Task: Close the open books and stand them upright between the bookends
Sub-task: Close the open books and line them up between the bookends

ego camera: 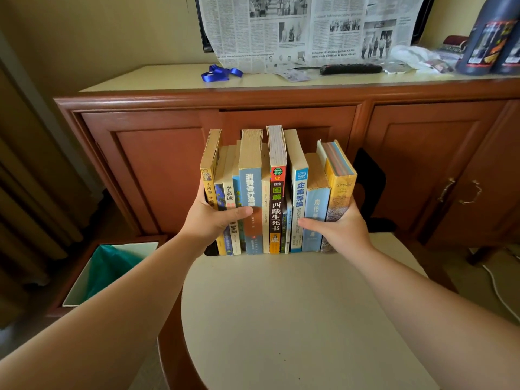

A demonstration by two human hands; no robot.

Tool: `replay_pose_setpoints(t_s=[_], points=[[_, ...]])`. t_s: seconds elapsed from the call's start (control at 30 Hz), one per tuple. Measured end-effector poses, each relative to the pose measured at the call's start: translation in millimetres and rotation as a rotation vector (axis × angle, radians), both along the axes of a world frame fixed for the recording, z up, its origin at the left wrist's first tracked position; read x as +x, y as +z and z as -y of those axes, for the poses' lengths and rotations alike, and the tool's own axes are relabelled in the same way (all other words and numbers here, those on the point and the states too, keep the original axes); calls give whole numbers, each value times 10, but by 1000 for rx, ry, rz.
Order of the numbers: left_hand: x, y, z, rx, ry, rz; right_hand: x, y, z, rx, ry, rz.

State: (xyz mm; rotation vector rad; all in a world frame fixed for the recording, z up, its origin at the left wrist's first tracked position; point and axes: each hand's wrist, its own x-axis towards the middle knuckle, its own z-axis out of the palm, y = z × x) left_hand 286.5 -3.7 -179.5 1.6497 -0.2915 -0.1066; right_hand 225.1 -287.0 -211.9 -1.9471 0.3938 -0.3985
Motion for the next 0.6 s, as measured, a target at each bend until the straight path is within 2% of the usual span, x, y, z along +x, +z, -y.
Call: replay_pose_setpoints(t_s=[0.2,0.47,0.6], points=[[-135,-18,-27,44,36,-27,-95,112,44,-114,16,-97],[-563,-17,-56,215,84,23,-270,287,-64,-130,6,-216],[-852,-7,-77,306,93,34,-464,280,-61,-145,70,-250]])
